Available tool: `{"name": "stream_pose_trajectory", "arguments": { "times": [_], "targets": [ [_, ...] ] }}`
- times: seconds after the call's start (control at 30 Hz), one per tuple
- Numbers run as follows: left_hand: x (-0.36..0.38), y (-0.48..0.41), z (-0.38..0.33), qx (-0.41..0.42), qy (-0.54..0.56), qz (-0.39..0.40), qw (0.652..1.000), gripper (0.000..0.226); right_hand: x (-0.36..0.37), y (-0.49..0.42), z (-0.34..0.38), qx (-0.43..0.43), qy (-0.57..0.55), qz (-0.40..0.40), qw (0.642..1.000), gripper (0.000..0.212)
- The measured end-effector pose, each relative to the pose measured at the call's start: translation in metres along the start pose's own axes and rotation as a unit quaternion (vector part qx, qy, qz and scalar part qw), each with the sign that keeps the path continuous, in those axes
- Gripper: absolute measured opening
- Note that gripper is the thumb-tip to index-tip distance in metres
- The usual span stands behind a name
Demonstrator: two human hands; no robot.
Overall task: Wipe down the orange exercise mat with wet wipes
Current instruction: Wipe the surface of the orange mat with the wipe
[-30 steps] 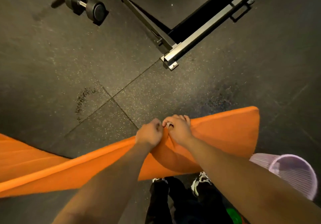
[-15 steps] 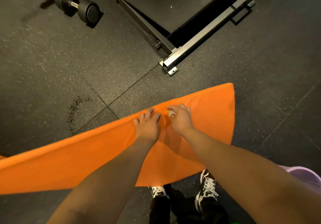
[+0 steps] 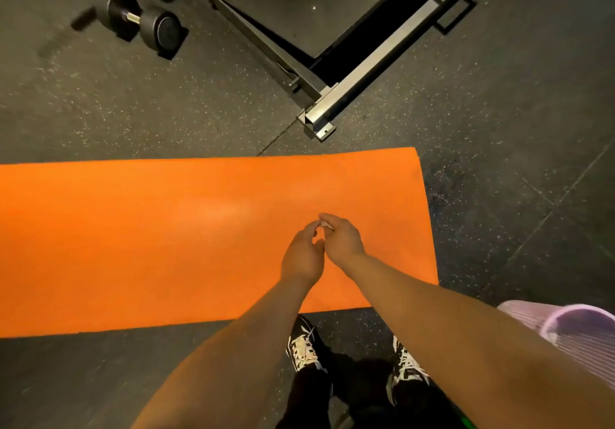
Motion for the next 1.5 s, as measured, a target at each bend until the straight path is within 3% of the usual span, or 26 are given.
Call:
{"name": "stream_pose_trajectory", "arguments": {
  "times": [0.13,0.4,0.63,0.77,0.87,1.0,1.13,1.3,1.5],
  "targets": [
    [0.051,-0.006,0.007,0.002,0.076,0.017,0.997,0.048,-0.011,-0.001,-0.039,0.013,-0.082,-0.02,0.996,0.047],
    [0.189,-0.097,0.033,0.036,0.098,0.033,0.994,0.057,-0.022,-0.06,-0.194,0.008,-0.077,-0.073,0.994,0.048],
    [0.302,-0.225,0.111,0.068,0.021,0.007,0.997,0.058,0.015,-0.148,-0.341,-0.01,-0.008,-0.109,0.994,0.052],
    [0.338,-0.268,0.148,0.086,-0.071,-0.099,0.989,0.052,0.039,-0.173,-0.397,-0.047,0.018,-0.109,0.993,0.053],
    [0.35,-0.273,0.165,0.122,-0.073,-0.161,0.977,0.046,0.056,-0.181,-0.415,-0.113,0.06,-0.129,0.983,0.05],
    [0.357,-0.256,0.199,0.163,-0.112,-0.162,0.967,0.046,0.071,-0.161,-0.425,-0.14,0.063,-0.127,0.98,0.051],
    [0.343,-0.216,0.233,0.084,-0.197,-0.182,0.96,0.052,0.085,-0.118,-0.429,-0.148,0.061,-0.097,0.982,0.048],
    [0.332,-0.17,0.285,0.027,-0.215,-0.131,0.968,0.062,0.102,-0.078,-0.438,-0.137,0.083,-0.07,0.985,0.034],
    [0.334,-0.139,0.328,0.013,-0.223,-0.099,0.97,0.063,0.122,-0.045,-0.442,-0.123,0.098,-0.04,0.987,0.016]
  ]
}}
Point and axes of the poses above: each hand's wrist, its own y-axis away from the middle knuckle, its own x-axis out of the palm, z = x × y, the point moved 4 cm from there along -y, towards the middle knuckle, and after that the axes turned 11 degrees about -x, right-handed, at the moved point
